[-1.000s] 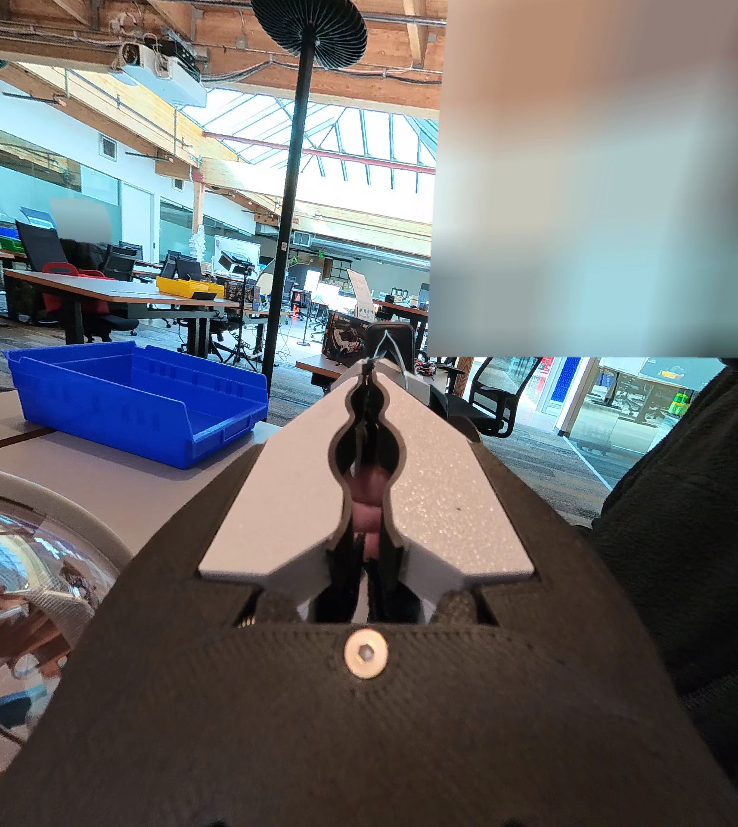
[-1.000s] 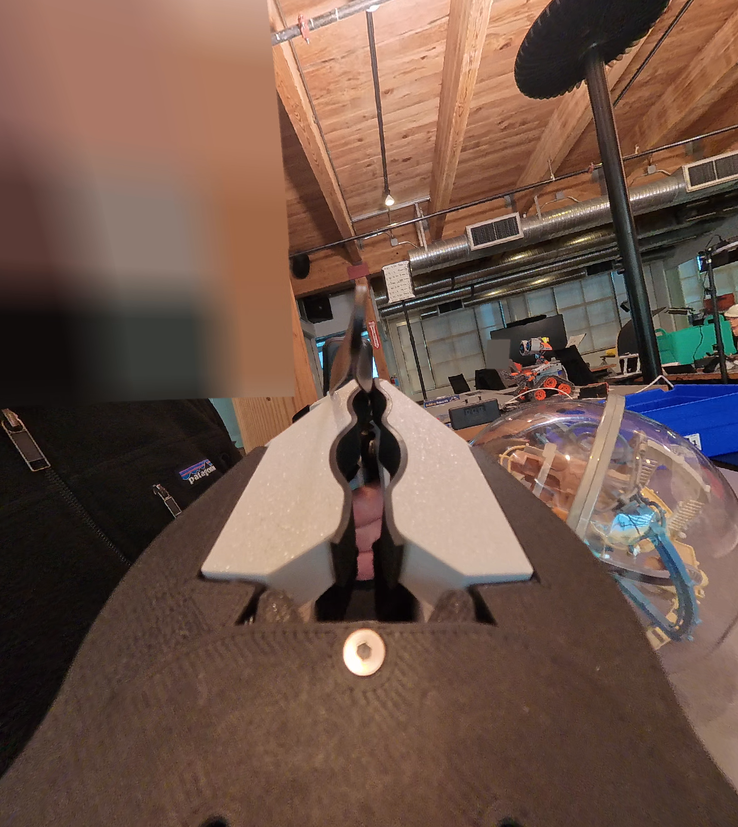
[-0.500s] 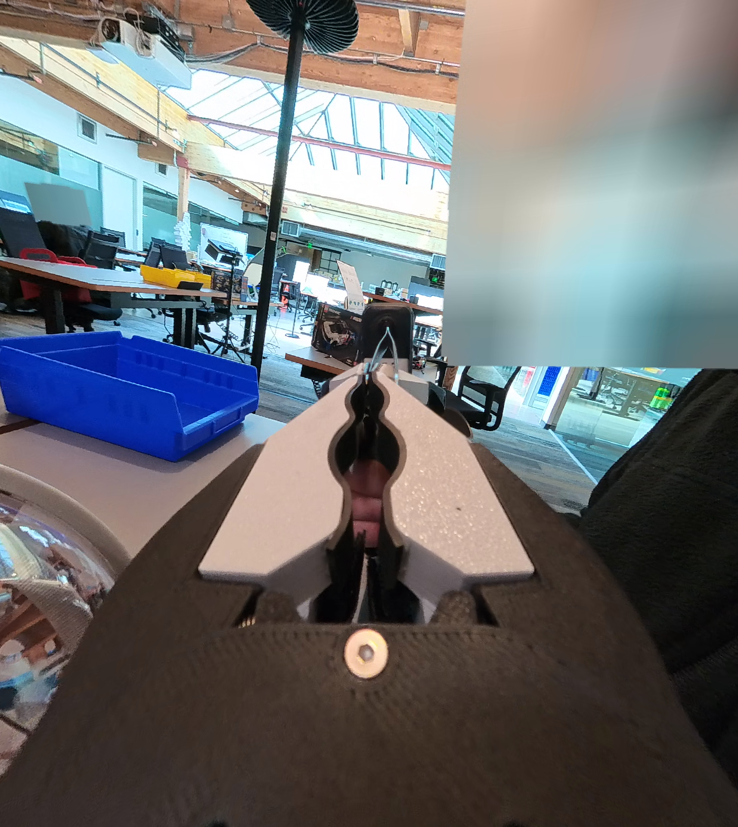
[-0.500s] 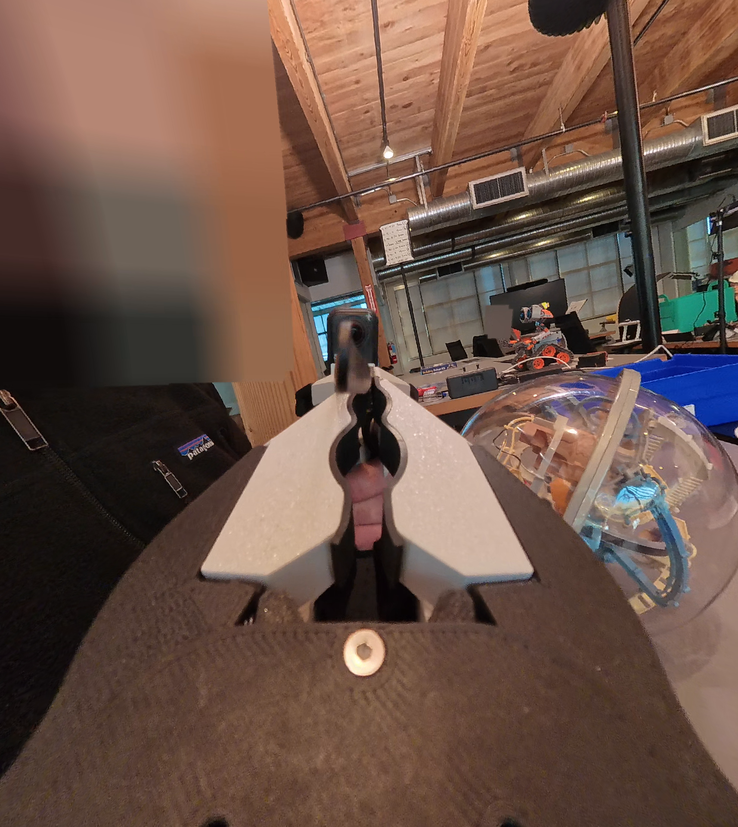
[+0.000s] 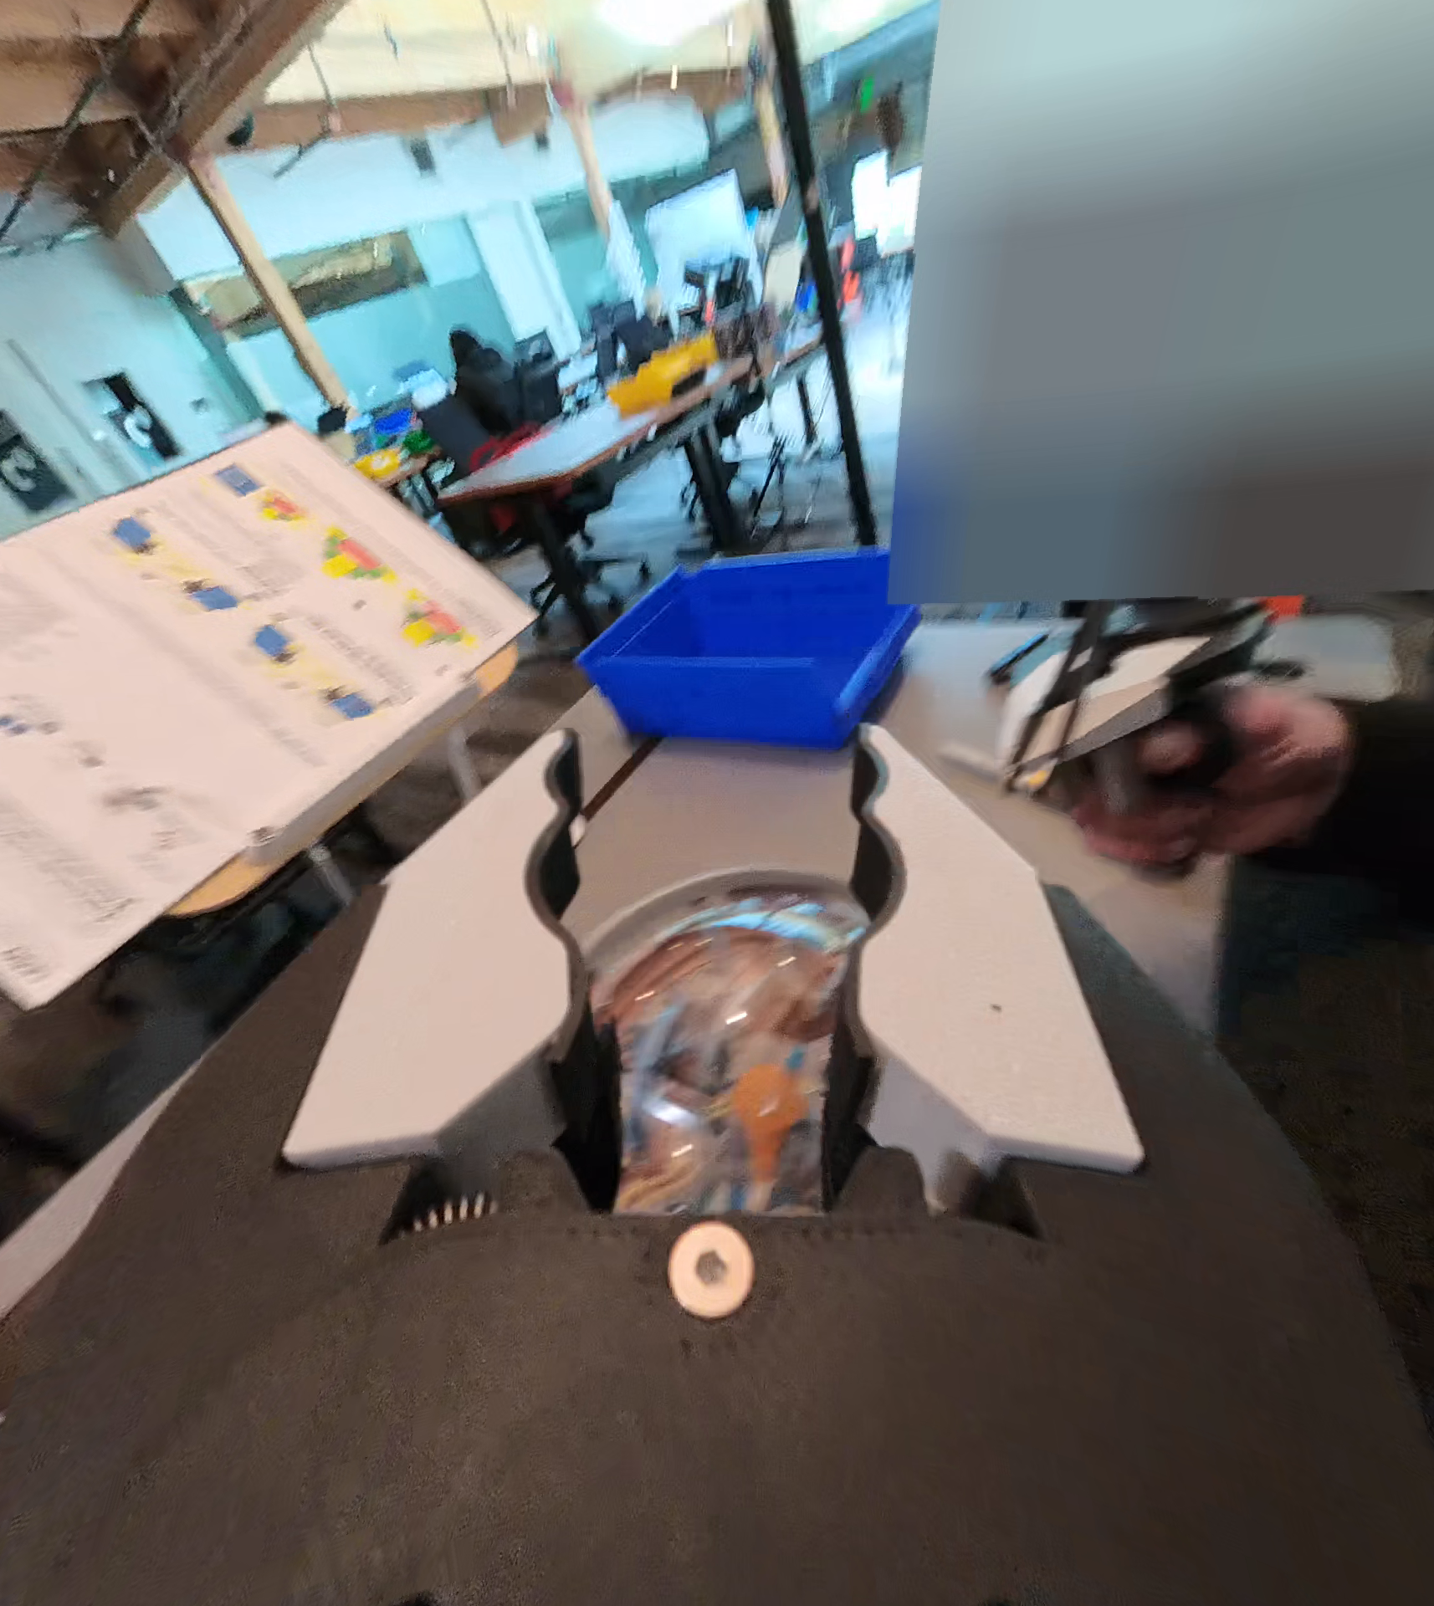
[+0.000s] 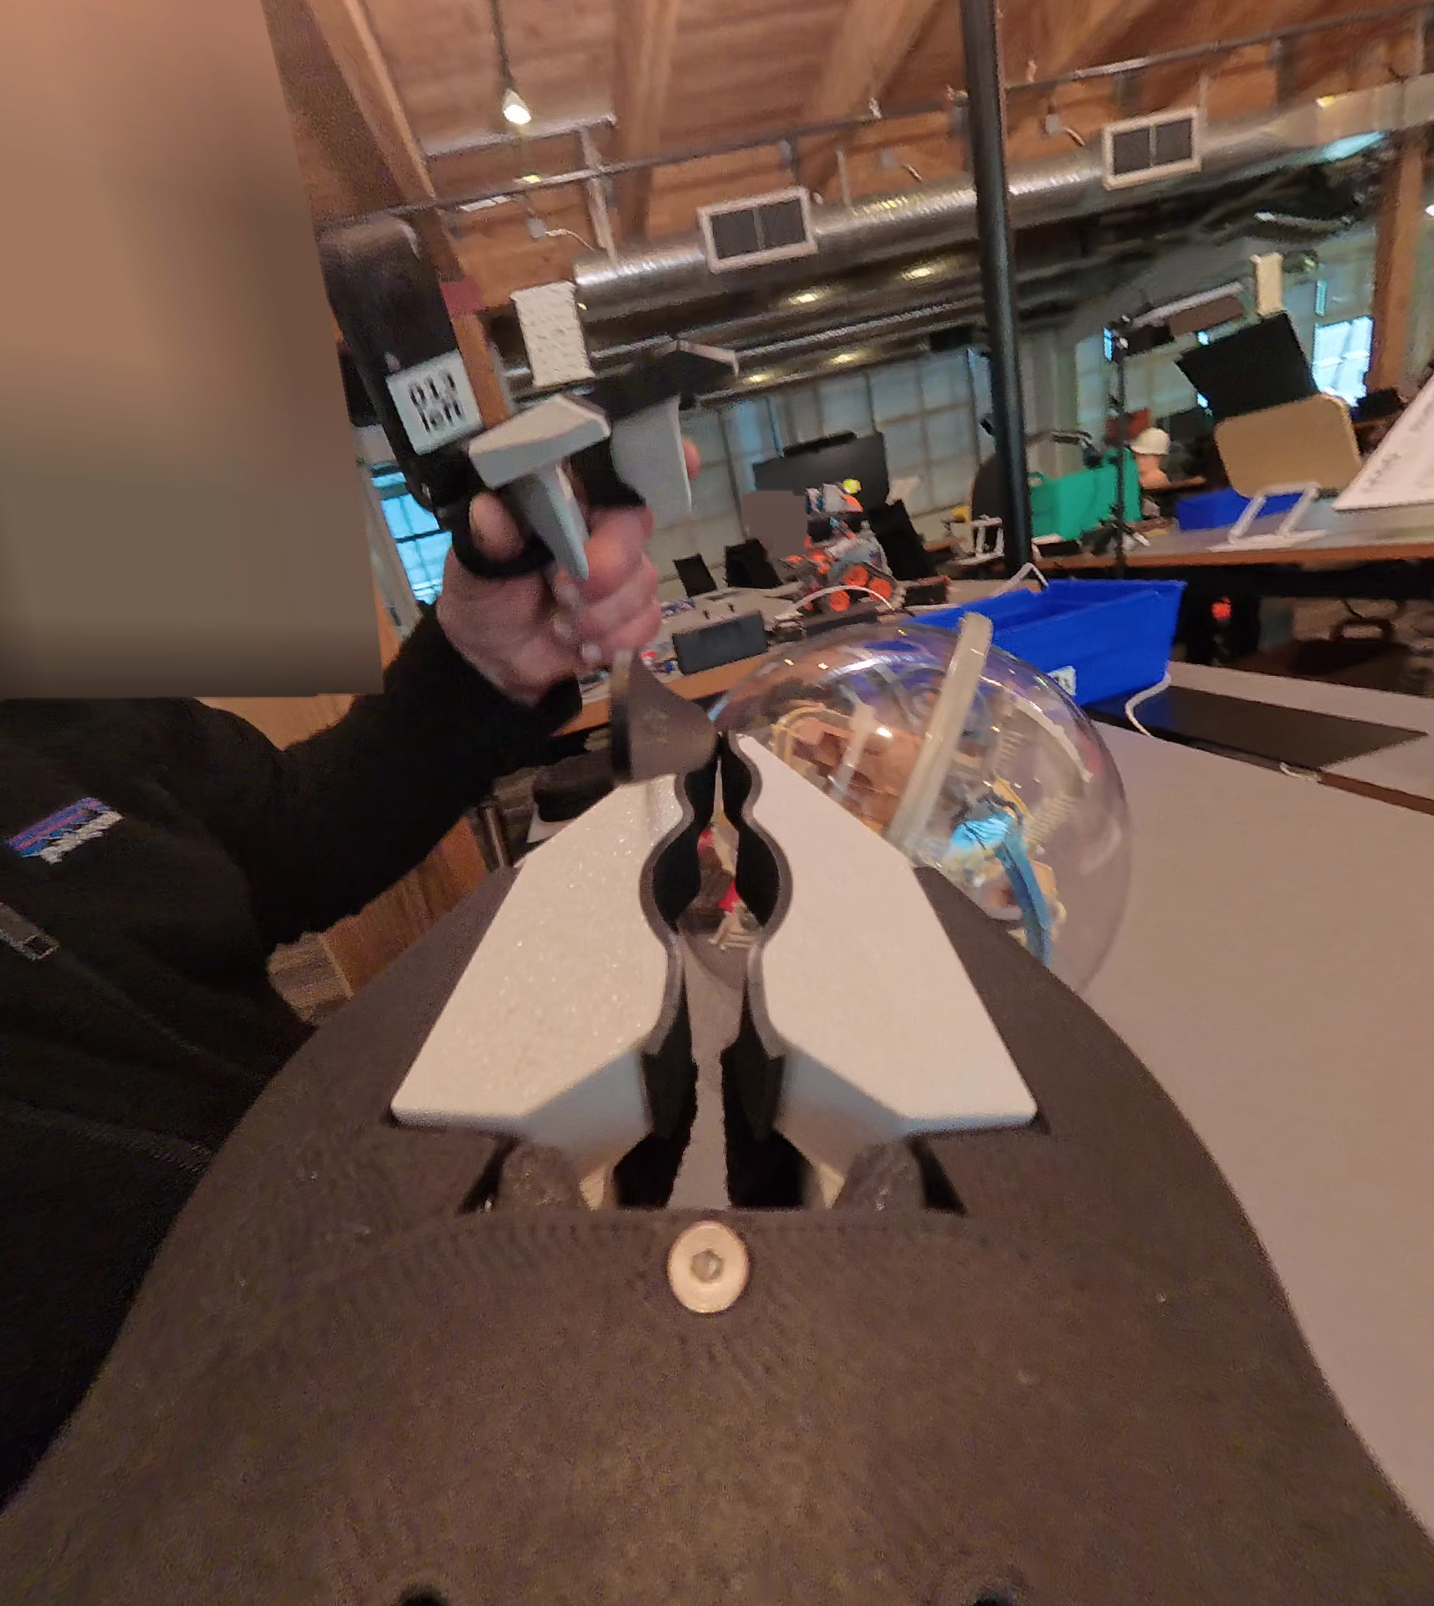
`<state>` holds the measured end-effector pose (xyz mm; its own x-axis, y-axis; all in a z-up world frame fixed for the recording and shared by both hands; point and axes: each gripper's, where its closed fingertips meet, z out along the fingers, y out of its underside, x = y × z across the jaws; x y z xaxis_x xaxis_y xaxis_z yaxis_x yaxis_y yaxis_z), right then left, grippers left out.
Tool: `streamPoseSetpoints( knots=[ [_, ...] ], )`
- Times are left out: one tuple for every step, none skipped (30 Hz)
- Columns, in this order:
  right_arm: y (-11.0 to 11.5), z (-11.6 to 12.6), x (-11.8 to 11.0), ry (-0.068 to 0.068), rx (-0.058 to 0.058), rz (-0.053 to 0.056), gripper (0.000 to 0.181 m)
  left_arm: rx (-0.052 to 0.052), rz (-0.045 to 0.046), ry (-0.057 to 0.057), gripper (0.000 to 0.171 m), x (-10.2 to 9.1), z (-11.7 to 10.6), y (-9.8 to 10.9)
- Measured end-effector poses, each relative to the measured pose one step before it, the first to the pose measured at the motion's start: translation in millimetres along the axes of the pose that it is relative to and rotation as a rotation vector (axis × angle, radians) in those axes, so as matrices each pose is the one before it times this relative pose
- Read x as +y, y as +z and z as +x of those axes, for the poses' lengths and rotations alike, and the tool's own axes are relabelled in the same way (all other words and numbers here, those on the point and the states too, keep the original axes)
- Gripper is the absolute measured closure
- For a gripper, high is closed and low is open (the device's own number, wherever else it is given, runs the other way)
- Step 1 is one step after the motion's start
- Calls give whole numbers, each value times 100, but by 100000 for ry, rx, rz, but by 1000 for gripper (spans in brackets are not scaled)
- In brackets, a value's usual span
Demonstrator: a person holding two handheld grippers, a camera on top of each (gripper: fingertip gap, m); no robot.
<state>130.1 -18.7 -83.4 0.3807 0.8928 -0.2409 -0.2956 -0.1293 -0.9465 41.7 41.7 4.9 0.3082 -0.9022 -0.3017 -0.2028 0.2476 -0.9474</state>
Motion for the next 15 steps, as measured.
streamPoseSetpoints(
  knots=[
    [83,475,175,1716,1607,-311,181,209,-6347,1480,100,669,-1687,155],
    [86,455,238,1197,1552,-960,181,4811,-5990,-1309,98,824,-967,317],
    [113,411,324,214,1447,-1685,181,7410,-6232,-3133,91,1038,-513,463],
    [126,339,306,324,1006,-1588,181,6049,-7026,-3299,78,1357,-697,571],
    [113,320,251,843,742,-1247,181,5027,-7333,-2538,68,1588,-806,626],
    [137,312,261,600,831,-1318,181,6110,-6311,-1418,61,1555,-518,621],
    [144,286,270,159,872,-1203,181,5974,-4925,-1410,56,1466,-416,566],
    [137,247,219,159,779,-831,181,8506,-5289,-2446,49,1524,120,550],
    [153,171,240,395,233,-875,181,7188,-2777,-1727,46,1048,102,443],
    [161,154,270,401,120,-1089,181,4448,-1461,-1377,47,778,-201,418],
    [137,186,252,101,450,-1073,181,5189,-3697,-1846,49,1015,63,467],
    [112,207,206,248,480,-918,181,3764,-389,-583,46,307,87,353],
    [93,176,110,500,164,-353,181,4292,1014,-320,51,-53,397,228],
    [63,163,82,445,187,-133,181,3392,-1323,-67,51,226,454,322],
    [64,168,158,233,529,-671,181,2637,-1010,1060,51,127,566,335]
  ],
)
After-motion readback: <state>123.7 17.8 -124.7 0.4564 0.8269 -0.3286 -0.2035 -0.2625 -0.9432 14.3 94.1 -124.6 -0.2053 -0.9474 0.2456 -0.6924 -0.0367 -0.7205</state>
